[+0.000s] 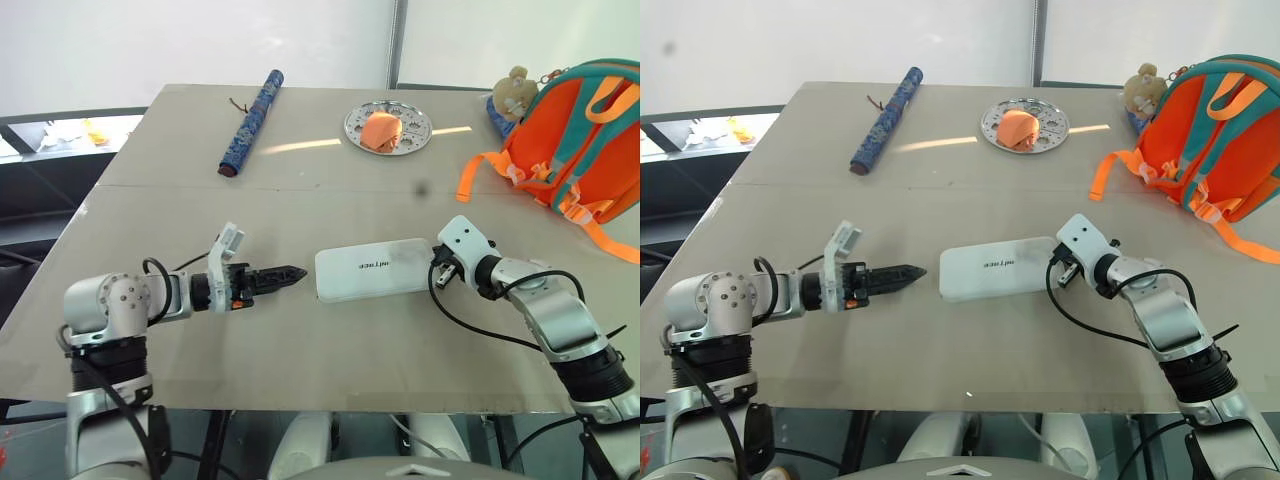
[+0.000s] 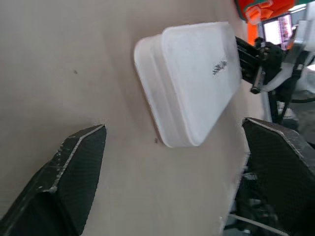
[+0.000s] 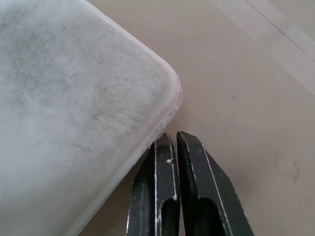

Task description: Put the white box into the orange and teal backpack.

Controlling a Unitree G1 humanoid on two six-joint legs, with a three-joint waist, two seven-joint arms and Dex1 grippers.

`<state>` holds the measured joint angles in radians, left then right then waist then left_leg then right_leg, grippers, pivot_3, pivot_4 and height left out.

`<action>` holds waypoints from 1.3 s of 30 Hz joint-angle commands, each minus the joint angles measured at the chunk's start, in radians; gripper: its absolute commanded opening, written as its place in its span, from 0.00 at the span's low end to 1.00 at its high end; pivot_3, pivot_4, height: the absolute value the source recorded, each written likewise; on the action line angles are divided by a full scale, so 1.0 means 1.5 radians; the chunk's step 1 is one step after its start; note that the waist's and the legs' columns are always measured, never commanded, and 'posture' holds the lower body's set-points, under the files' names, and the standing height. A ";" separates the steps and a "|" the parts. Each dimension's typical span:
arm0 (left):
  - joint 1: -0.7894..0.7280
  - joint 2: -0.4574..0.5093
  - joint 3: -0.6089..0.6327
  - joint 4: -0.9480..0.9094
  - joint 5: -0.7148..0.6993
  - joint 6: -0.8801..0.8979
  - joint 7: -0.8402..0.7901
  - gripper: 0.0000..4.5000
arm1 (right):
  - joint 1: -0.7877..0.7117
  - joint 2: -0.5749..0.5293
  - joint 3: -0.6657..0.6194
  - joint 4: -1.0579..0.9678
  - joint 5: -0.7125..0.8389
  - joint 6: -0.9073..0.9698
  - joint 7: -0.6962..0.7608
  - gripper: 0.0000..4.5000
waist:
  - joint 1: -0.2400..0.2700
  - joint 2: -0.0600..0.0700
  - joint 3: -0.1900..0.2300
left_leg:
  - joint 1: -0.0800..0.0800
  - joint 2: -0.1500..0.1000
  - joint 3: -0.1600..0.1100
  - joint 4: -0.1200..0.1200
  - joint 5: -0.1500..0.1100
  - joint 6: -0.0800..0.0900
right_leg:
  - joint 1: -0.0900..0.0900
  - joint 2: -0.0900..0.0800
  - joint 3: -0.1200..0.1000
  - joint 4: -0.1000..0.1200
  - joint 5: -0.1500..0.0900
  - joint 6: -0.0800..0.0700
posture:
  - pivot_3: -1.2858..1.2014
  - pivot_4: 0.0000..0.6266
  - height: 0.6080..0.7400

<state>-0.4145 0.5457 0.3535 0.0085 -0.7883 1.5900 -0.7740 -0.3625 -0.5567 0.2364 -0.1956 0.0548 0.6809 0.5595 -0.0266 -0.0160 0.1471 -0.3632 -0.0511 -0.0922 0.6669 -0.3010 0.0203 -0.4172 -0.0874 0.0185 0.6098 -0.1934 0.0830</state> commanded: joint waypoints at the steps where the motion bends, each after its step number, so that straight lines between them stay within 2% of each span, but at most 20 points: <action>1: 0.004 -0.058 0.019 -0.017 -0.019 0.016 0.057 0.99 | 0.009 0.012 0.006 -0.034 0.000 -0.008 0.005 0.00 | 0.001 0.000 0.000 | 0.000 0.000 0.000 0.000 0.000 0.000 | 0.000 0.000 0.000 0.000 0.000 0.000 | 0.52 0.24 0.95; 11: 0.007 -0.161 0.042 -0.008 -0.022 0.015 0.136 0.99 | -0.010 0.097 0.084 0.015 -0.020 -0.044 0.016 0.00 | 0.011 0.001 -0.002 | 0.002 0.000 0.000 0.000 0.000 -0.001 | 0.002 0.000 0.000 0.000 0.000 0.000 | 0.52 0.24 0.95; 16: 0.014 -0.200 0.063 -0.028 -0.031 0.015 0.157 0.99 | -0.010 0.119 0.088 0.032 -0.034 -0.052 0.015 0.00 | 0.010 0.000 -0.006 | 0.004 0.000 0.000 0.001 0.000 -0.001 | 0.003 0.000 0.000 0.000 0.000 0.000 | 0.52 0.24 0.95; 19: 0.022 -0.201 0.063 -0.048 -0.035 0.014 0.158 0.82 | 0.006 0.119 0.053 0.018 -0.025 -0.050 0.009 0.00 | 0.010 0.000 -0.006 | 0.004 0.000 -0.001 0.001 0.000 -0.001 | 0.004 0.000 0.000 0.000 0.000 0.000 | 0.52 0.24 0.95; 23: 0.020 -0.201 0.065 -0.065 -0.046 0.006 0.157 0.45 | 0.030 0.118 -0.027 -0.013 0.007 -0.031 0.001 0.00 | 0.015 0.000 -0.006 | 0.002 0.000 -0.002 0.001 0.000 -0.001 | 0.003 0.000 -0.001 0.000 0.000 0.000 | 0.52 0.24 0.95; 24: 0.020 -0.201 0.064 -0.069 -0.047 0.001 0.158 0.40 | 0.035 0.122 -0.050 -0.021 0.018 -0.024 -0.005 0.11 | 0.017 0.000 -0.006 | 0.002 0.000 -0.003 0.001 0.000 -0.001 | 0.003 0.000 -0.001 0.000 0.000 -0.001 | 0.52 0.24 0.95; 26: 0.016 -0.199 0.056 -0.089 -0.056 -0.021 0.156 0.26 | 0.050 0.108 -0.096 -0.045 0.023 -0.003 -0.018 0.28 | 0.019 0.000 -0.006 | 0.001 -0.001 -0.003 0.001 0.000 -0.001 | 0.003 0.000 -0.002 -0.001 0.000 -0.001 | 0.52 0.24 0.95; 27: 0.016 -0.197 0.050 -0.098 -0.059 -0.031 0.154 0.24 | 0.056 0.100 -0.112 -0.055 0.025 0.003 -0.022 0.40 | 0.019 0.000 -0.006 | 0.001 -0.001 -0.003 0.001 0.000 -0.001 | 0.003 0.000 -0.002 -0.001 0.000 -0.001 | 0.52 0.24 0.95; 30: 0.010 -0.183 0.020 -0.172 -0.075 -0.091 0.132 0.24 | 0.067 0.082 -0.236 -0.122 0.066 0.059 -0.050 0.70 | 0.019 0.001 -0.004 | 0.001 -0.001 -0.003 0.001 0.000 -0.001 | 0.003 0.000 -0.002 -0.001 0.000 -0.001 | 0.52 0.24 0.95; 31: 0.007 -0.175 0.009 -0.199 -0.081 -0.111 0.122 0.24 | 0.062 0.080 -0.284 -0.141 0.078 0.083 -0.068 0.77 | 0.019 0.002 -0.004 | 0.000 -0.001 -0.003 0.001 0.000 -0.001 | 0.003 0.000 -0.001 -0.001 0.000 -0.001 | 0.52 0.24 0.95; 33: -0.002 -0.155 -0.012 -0.237 -0.086 -0.148 0.107 0.24 | 0.038 0.068 -0.367 -0.160 0.098 0.128 -0.099 0.98 | 0.019 0.002 -0.004 | 0.000 -0.001 -0.003 0.000 0.000 -0.001 | 0.002 0.000 -0.001 -0.001 0.000 -0.001 | 0.52 0.24 0.95; 36: -0.025 -0.128 -0.035 -0.271 -0.097 -0.185 0.084 0.24 | -0.023 0.043 -0.458 -0.142 0.126 0.171 -0.127 1.00 | 0.015 0.003 -0.003 | 0.000 -0.001 -0.002 0.000 0.000 -0.001 | 0.002 0.000 -0.001 -0.001 0.000 -0.001 | 0.52 0.24 0.95; 39: -0.045 -0.115 -0.052 -0.286 -0.107 -0.219 0.073 0.24 | -0.090 0.019 -0.493 -0.098 0.138 0.201 -0.152 1.00 | 0.011 0.004 -0.002 | 0.000 0.000 -0.001 -0.001 0.000 -0.001 | 0.002 0.000 -0.001 -0.001 0.000 -0.001 | 0.52 0.24 0.95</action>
<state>-0.4588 0.3677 0.2786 -0.3720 -0.9081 1.3101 -0.6372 -0.4597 -0.5105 -0.4609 -0.3442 0.2434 0.9624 0.3573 -0.0103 -0.0101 0.1442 -0.3627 -0.0519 -0.0936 0.6660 -0.3008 0.0186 -0.4144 -0.0878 0.0179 0.6077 -0.1933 0.0818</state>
